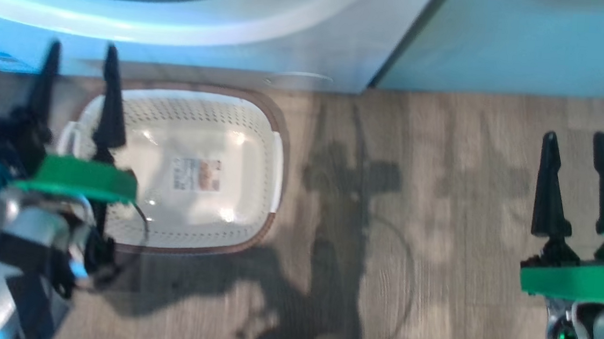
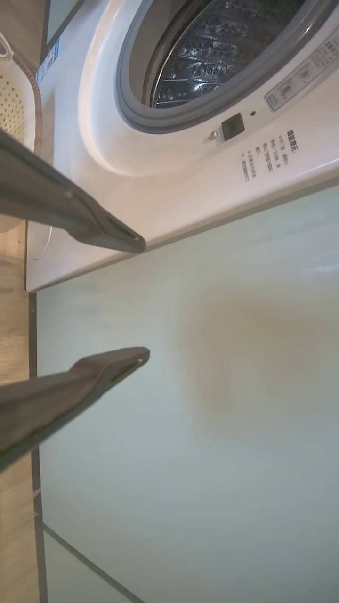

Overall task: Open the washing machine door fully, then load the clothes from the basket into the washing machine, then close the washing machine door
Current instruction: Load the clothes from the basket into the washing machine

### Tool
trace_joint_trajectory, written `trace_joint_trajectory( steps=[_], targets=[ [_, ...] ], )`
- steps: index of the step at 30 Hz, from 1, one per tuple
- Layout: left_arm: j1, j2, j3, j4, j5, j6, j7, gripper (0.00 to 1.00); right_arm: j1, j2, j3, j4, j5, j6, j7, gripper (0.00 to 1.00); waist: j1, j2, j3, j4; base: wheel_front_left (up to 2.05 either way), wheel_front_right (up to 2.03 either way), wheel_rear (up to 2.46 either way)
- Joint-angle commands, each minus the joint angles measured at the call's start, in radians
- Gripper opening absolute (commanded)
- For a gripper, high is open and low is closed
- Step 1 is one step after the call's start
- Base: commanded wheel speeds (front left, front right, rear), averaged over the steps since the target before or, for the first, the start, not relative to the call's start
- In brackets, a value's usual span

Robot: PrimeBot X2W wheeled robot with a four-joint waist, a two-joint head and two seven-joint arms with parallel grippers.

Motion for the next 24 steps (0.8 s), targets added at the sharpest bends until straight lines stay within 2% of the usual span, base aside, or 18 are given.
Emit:
trace_joint_trajectory(
  steps=[1, 11, 19, 24],
  targets=[
    [0.013, 0.01, 0.038, -0.046, -0.01, 0.002, -0.011, 1.0, 0.029, -0.007, 0.008, -0.025, -0.02, -0.003, -0.007, 1.0, 0.0001, -0.0001, -0.05, 0.046, 0.0, 0.0, 0.0],
    [0.182, -0.081, 0.04, -0.025, 0.002, -0.026, -0.022, 1.0, 0.123, -0.007, -0.019, 0.01, -0.092, -0.003, -0.007, 1.0, 0.0001, -0.0001, -0.231, 0.118, 0.0, 0.0, 0.0],
    [0.299, -0.133, 0.051, -0.009, 0.038, -0.06, -0.022, 1.0, 0.199, -0.007, -0.008, 0.032, -0.107, -0.003, -0.007, 1.0, 0.0001, -0.0001, -0.366, 0.129, 0.0, 0.0, 0.0],
    [0.361, -0.143, 0.067, -0.001, 0.046, -0.074, -0.022, 1.0, 0.236, -0.007, 0.012, 0.048, -0.104, -0.003, -0.007, 1.0, 0.0001, -0.0001, -0.436, 0.118, 0.0, 0.0, 0.0]
  ],
)
